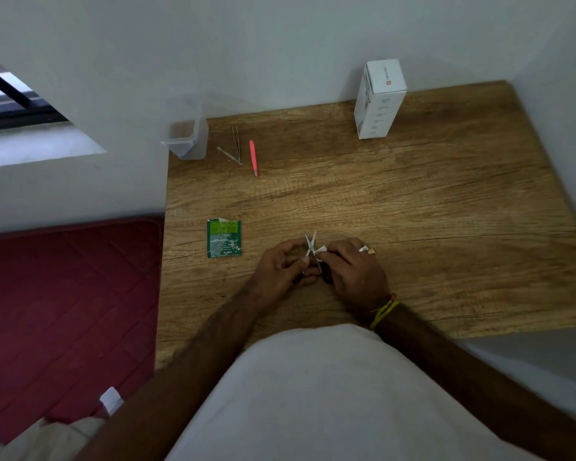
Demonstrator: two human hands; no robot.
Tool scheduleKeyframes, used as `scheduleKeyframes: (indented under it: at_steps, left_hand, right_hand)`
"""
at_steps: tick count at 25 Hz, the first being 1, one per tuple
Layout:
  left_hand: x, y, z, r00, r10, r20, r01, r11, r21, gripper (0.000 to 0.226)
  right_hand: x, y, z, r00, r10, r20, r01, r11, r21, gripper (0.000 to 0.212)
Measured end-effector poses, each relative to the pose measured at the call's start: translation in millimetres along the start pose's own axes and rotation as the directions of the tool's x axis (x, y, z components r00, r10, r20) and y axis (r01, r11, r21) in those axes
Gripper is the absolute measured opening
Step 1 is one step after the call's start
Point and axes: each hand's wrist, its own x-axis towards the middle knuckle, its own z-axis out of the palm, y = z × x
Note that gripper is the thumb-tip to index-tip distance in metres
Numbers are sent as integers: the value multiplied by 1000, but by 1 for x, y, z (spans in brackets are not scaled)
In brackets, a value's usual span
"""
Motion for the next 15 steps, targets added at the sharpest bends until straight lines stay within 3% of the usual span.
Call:
scheduleKeyframes:
  at_steps: [3,8,12,15]
  left_hand:
    - [-2,2,2,1000,-2,0,2,1000,-14,38]
    - [0,2,3,998,-31,-60,26,996,-81,38]
    - [-1,3,7,996,-37,-76,28,993,-111,36]
    - [-2,4,7,997,-22,-71,15,996,-91,36]
  right_hand:
    - [1,0,-2,999,-37,-3,37,999,2,27]
    - [-11,2,-4,960,228,-162,-210,970,119,22]
    - [-10,-4,1,994,56,-99,-55,998,13,17]
    - [-10,-3,1,996,15,-86,-17,1000,-17,22]
